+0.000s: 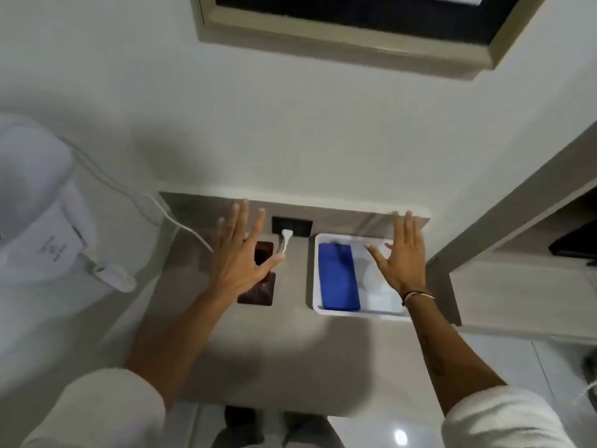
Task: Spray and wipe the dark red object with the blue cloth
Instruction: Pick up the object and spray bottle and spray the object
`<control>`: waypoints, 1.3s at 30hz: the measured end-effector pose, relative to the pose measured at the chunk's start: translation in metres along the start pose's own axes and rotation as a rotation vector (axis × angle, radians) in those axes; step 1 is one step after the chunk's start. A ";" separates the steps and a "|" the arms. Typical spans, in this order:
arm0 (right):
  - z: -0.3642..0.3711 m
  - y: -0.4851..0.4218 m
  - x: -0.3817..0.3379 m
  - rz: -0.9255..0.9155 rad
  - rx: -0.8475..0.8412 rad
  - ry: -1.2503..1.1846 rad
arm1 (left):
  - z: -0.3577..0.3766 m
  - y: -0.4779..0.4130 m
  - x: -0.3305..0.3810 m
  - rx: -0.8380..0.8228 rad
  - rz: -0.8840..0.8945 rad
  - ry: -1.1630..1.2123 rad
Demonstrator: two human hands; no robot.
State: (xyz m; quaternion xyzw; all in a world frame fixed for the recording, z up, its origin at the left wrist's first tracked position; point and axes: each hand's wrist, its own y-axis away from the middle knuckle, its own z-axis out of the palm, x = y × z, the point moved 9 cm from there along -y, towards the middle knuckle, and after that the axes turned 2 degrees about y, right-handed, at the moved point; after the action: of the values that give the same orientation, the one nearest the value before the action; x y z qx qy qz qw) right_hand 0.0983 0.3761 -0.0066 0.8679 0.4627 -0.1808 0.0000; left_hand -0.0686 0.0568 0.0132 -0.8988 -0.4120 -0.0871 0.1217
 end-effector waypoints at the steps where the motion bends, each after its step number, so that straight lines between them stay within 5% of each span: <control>1: 0.009 0.004 0.011 0.054 -0.013 -0.036 | 0.013 0.005 -0.003 -0.057 -0.008 -0.017; 7: 0.046 0.022 0.038 0.308 -0.017 -0.481 | 0.048 0.023 -0.013 -0.147 0.025 -0.031; 18: 0.068 0.022 0.067 0.435 0.098 -0.632 | 0.049 0.023 -0.018 -0.205 -0.042 0.090; 25: 0.041 0.015 0.036 0.323 0.229 -0.595 | 0.037 0.036 -0.040 -0.185 -0.129 0.323; 31: -0.011 0.038 -0.040 0.165 0.348 -0.930 | 0.031 0.052 -0.073 -0.199 -0.213 0.566; 35: 0.013 0.058 -0.100 0.131 0.032 -1.175 | 0.027 0.066 -0.085 -0.167 -0.175 0.655; 39: 0.057 0.088 -0.161 0.039 -0.377 -1.053 | 0.027 0.073 -0.100 -0.205 -0.164 0.729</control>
State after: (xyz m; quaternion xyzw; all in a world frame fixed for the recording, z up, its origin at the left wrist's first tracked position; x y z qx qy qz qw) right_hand 0.0694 0.1867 -0.0241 0.6536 0.4086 -0.5039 0.3897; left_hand -0.0762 -0.0534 -0.0494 -0.7806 -0.4014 -0.4509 0.1622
